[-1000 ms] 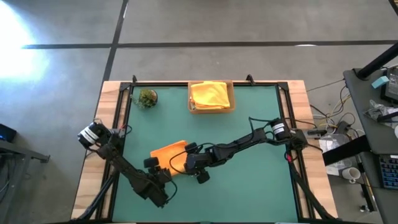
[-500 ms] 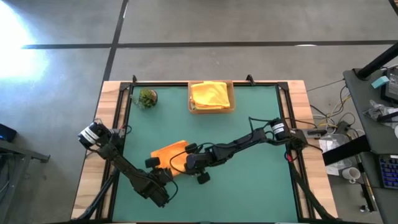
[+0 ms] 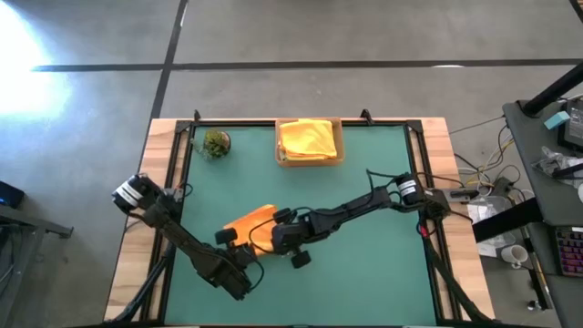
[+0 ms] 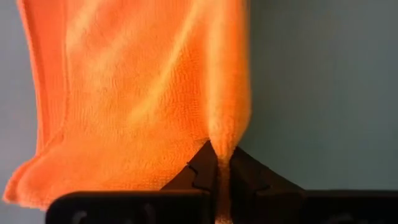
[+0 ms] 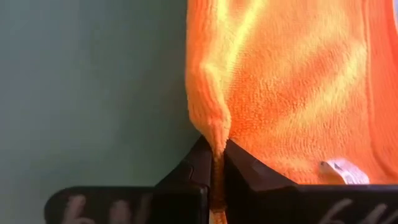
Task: Fold microfiber towels
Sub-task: Stack the orange microfiber towel on top of the orange microfiber towel in the orange bin
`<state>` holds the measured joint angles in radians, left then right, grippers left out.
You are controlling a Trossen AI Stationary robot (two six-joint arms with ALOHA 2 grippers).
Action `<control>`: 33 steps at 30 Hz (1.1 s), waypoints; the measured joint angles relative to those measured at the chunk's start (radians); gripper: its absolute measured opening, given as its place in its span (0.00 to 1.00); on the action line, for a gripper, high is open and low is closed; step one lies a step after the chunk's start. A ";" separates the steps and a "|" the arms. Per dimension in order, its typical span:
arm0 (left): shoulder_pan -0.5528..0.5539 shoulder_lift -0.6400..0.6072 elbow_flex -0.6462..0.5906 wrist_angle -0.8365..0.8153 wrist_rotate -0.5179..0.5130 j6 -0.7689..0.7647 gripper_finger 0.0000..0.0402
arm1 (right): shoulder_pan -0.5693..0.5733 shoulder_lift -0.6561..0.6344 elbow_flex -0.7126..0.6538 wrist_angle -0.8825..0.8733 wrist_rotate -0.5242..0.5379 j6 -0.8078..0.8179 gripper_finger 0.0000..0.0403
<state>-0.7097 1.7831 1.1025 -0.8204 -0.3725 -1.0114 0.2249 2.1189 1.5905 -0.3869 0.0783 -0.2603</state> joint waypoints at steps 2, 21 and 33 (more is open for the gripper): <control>0.007 -0.008 0.015 0.007 0.017 0.012 0.01 | 0.000 0.000 0.023 -0.050 -0.001 0.009 0.02; 0.143 -0.054 0.255 -0.065 0.058 0.316 0.01 | 0.001 -0.159 0.138 -0.489 -0.050 0.065 0.02; 0.337 -0.070 0.423 -0.114 0.033 0.632 0.01 | -0.044 -0.486 -0.058 -0.521 0.051 0.217 0.02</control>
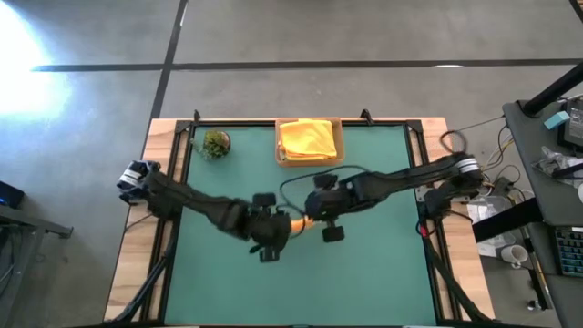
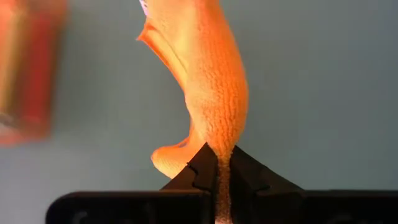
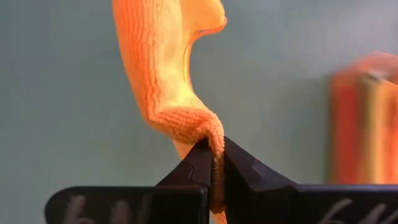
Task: Fold microfiber towels
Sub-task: Stack the orange microfiber towel on top of the orange microfiber towel in the orange bin
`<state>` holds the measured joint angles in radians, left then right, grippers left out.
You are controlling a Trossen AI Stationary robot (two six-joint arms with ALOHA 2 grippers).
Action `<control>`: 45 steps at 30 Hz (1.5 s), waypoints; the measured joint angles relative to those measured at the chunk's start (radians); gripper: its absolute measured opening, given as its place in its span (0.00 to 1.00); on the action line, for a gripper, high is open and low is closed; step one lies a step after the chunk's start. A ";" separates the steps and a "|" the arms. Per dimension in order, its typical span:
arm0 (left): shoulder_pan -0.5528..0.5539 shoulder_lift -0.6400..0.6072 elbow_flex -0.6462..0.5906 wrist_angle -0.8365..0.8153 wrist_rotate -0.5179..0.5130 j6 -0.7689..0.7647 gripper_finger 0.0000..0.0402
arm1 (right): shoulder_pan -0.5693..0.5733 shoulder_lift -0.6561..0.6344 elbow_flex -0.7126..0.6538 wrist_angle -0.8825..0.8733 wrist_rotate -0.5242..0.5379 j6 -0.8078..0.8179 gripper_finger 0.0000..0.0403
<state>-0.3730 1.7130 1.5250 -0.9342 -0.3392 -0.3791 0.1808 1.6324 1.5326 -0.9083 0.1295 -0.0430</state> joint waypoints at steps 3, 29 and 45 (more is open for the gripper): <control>0.065 0.000 0.039 0.000 -0.035 0.081 0.01 | -0.018 -0.083 -0.051 -0.003 0.050 0.028 0.02; 0.585 0.001 0.161 0.337 -0.211 0.865 0.01 | -0.491 -0.305 -0.153 0.313 0.238 -0.246 0.02; 0.802 0.063 0.152 0.528 -0.043 1.012 0.01 | -0.726 -0.164 -0.153 0.469 0.173 -0.342 0.02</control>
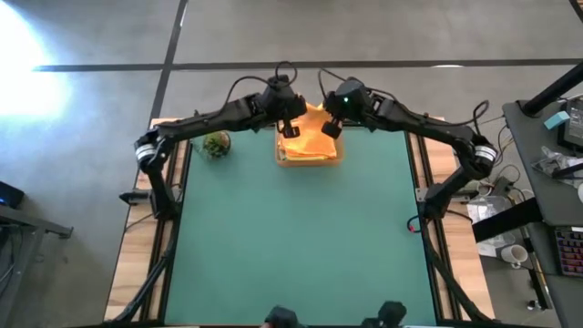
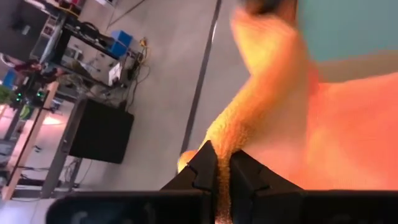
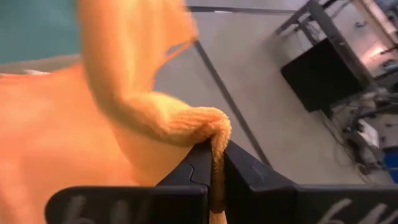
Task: Fold microfiber towels
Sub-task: Stack the orange microfiber towel on top of the orange microfiber towel in the orange bin
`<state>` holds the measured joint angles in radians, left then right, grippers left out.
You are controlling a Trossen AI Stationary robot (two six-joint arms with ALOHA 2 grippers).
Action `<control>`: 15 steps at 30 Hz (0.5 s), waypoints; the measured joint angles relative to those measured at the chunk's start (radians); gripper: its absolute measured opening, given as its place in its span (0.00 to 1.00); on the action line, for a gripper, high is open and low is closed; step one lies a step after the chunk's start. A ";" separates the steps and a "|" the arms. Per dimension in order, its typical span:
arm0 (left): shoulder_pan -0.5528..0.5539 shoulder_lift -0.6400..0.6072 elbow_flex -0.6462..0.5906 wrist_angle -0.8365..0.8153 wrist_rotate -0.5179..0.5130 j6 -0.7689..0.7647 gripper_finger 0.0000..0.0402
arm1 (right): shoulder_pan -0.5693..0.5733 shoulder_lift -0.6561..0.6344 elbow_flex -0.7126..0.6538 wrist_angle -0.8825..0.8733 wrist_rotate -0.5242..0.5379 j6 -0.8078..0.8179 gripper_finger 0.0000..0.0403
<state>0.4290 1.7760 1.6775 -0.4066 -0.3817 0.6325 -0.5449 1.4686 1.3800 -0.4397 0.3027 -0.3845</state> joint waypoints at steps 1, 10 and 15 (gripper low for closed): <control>0.002 0.014 0.000 0.004 -0.001 0.015 0.01 | -0.011 0.003 0.000 0.011 0.002 -0.008 0.02; 0.035 0.084 0.005 0.097 -0.052 0.032 0.01 | -0.133 0.006 0.025 0.077 -0.148 -0.062 0.02; 0.054 0.118 0.001 0.030 -0.053 0.029 0.01 | -0.136 0.007 0.004 0.009 -0.197 -0.055 0.02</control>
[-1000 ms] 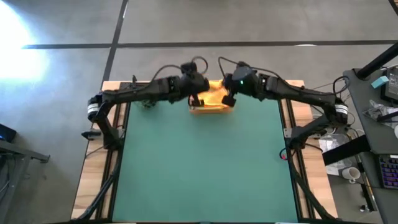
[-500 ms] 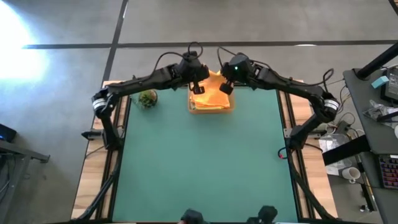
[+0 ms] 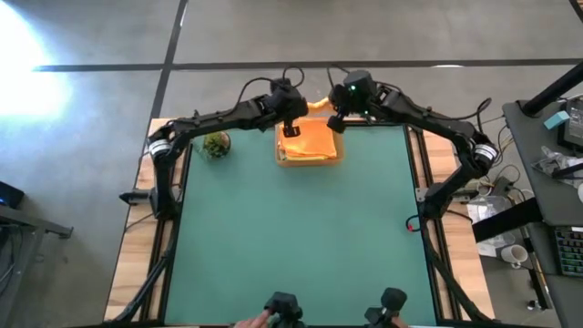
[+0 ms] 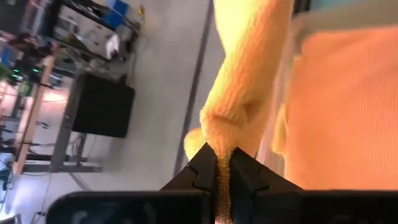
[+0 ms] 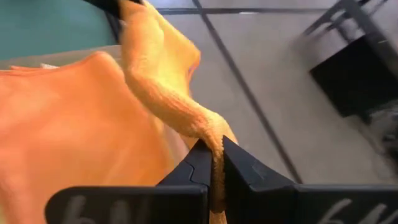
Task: Fold microfiber towels
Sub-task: Stack the orange microfiber towel on top of the orange microfiber towel in the orange bin
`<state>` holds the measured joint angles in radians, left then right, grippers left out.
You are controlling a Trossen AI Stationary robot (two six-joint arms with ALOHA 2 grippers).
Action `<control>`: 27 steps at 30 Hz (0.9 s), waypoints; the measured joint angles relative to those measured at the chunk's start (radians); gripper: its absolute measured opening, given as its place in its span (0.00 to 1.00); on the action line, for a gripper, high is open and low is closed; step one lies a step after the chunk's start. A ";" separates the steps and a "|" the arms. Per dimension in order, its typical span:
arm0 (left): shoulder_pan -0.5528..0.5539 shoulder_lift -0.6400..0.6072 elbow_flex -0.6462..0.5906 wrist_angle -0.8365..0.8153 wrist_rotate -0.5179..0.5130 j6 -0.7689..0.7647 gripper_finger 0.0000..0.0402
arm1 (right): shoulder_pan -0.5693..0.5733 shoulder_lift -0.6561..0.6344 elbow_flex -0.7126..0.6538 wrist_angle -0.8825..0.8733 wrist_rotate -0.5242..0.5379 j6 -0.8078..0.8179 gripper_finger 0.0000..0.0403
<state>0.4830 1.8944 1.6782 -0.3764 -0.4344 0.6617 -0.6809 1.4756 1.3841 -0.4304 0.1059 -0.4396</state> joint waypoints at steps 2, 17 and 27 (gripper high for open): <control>0.000 0.012 0.000 -0.026 0.003 -0.001 0.01 | 0.001 0.000 -0.014 -0.006 -0.030 0.027 0.02; -0.029 -0.008 0.000 -0.356 0.196 -0.107 0.01 | 0.035 0.019 -0.098 -0.129 -0.206 0.180 0.02; -0.034 -0.008 0.000 -0.412 0.232 -0.106 0.05 | 0.085 0.072 -0.097 -0.214 -0.225 0.232 0.02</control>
<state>0.4493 1.8866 1.6779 -0.7882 -0.2019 0.5556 -0.5957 1.5476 1.2869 -0.6440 -0.1193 -0.2075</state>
